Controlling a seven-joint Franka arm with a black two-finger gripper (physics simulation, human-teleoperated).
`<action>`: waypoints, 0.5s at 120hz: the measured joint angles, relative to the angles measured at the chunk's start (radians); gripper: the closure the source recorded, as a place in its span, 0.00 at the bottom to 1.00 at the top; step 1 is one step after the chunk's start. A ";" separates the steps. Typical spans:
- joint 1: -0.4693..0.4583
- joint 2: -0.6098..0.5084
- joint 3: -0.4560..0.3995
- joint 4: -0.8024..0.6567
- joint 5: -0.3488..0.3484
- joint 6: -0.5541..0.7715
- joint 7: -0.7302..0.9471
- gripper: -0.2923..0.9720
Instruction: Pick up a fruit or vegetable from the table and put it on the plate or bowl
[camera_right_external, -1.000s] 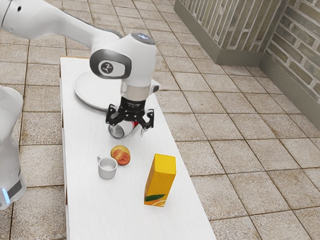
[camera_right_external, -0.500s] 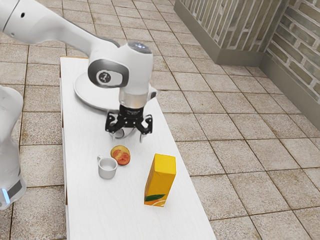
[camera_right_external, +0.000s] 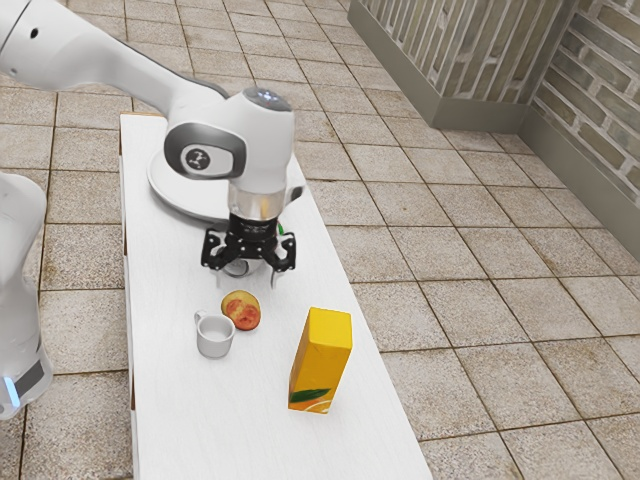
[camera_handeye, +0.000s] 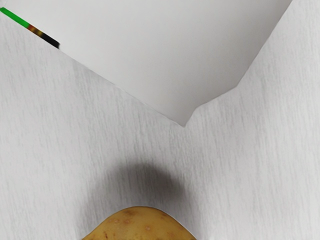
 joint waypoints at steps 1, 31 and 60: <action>0.000 0.000 0.000 0.000 0.000 0.000 0.000 0.23; -0.001 0.010 -0.024 0.000 -0.006 0.011 0.000 0.23; -0.001 0.023 -0.041 0.000 -0.031 0.035 -0.008 0.23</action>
